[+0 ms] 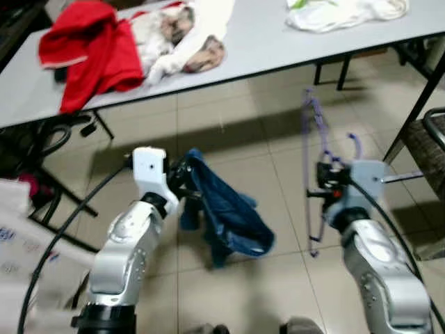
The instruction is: Hang hanger
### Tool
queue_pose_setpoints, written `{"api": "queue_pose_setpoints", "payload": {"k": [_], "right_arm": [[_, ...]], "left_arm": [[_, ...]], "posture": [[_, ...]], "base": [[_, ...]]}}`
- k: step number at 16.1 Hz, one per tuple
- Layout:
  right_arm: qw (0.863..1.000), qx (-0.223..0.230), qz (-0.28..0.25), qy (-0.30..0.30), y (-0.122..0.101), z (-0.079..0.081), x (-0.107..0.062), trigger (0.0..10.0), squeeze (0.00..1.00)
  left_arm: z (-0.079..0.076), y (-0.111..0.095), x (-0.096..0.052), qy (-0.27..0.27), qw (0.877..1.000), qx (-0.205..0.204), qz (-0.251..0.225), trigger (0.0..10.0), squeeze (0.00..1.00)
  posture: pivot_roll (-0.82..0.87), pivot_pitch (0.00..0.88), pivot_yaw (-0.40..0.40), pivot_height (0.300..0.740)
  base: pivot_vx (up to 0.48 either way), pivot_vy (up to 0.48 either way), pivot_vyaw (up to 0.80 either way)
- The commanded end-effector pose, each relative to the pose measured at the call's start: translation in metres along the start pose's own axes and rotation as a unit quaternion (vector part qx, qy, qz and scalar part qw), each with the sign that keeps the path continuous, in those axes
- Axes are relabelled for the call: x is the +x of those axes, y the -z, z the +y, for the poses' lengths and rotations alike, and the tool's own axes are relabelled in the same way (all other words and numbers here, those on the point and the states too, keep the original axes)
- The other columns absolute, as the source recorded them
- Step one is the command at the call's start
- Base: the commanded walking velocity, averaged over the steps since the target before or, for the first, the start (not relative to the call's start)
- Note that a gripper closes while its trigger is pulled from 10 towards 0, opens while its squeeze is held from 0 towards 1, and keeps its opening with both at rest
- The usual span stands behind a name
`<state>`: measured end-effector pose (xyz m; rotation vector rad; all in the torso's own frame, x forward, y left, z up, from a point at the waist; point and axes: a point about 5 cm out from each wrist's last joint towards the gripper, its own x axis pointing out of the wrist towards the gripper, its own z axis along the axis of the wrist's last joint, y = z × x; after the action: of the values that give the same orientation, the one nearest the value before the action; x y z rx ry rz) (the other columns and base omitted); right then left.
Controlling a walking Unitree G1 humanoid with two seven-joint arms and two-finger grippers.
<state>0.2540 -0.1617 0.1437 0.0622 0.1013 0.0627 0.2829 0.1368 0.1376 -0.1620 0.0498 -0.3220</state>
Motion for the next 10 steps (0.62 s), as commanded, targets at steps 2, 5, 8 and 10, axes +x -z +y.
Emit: {"api": "queue_pose_setpoints", "payload": {"k": [2, 5, 8, 10], "right_arm": [[1.0, -0.011, -0.015, 0.001, -0.0052, -0.0021, -0.0021, 10.0, 0.0], [1.0, -0.014, -0.018, 0.015, -0.0056, -0.0056, -0.0025, 10.0, 0.0], [1.0, -0.022, -0.016, 0.016, -0.005, -0.0062, -0.0055, 10.0, 0.0], [0.999, -0.024, -0.015, 0.016, -0.0049, -0.0071, -0.0069, 10.0, 0.0]], "left_arm": [[-0.0022, -0.0035, -0.0013, 0.002, 1.0, -0.002, -0.012, 10.0, 0.0], [-0.0019, -0.0033, -0.0004, 0.006, 1.0, 0.0, -0.011, 10.0, 0.0], [-0.0035, -0.0029, -0.0006, 0.01, 1.0, -0.001, -0.01, 10.0, 0.0], [-0.0063, -0.0022, 0.0, 0.016, 1.0, -0.003, -0.009, 10.0, 0.0]], "posture": [[-0.15, 0.111, 0.182, 0.74], [-0.15, 0.115, 0.184, 0.74], [-0.16, 0.121, 0.19, 0.74], [-0.16, 0.124, 0.193, 0.74]], "base": [[0.405, 0.0, 0.0], [0.406, 0.0, 0.0], [0.406, 0.0, 0.0], [0.405, 0.0, 0.0]]}}
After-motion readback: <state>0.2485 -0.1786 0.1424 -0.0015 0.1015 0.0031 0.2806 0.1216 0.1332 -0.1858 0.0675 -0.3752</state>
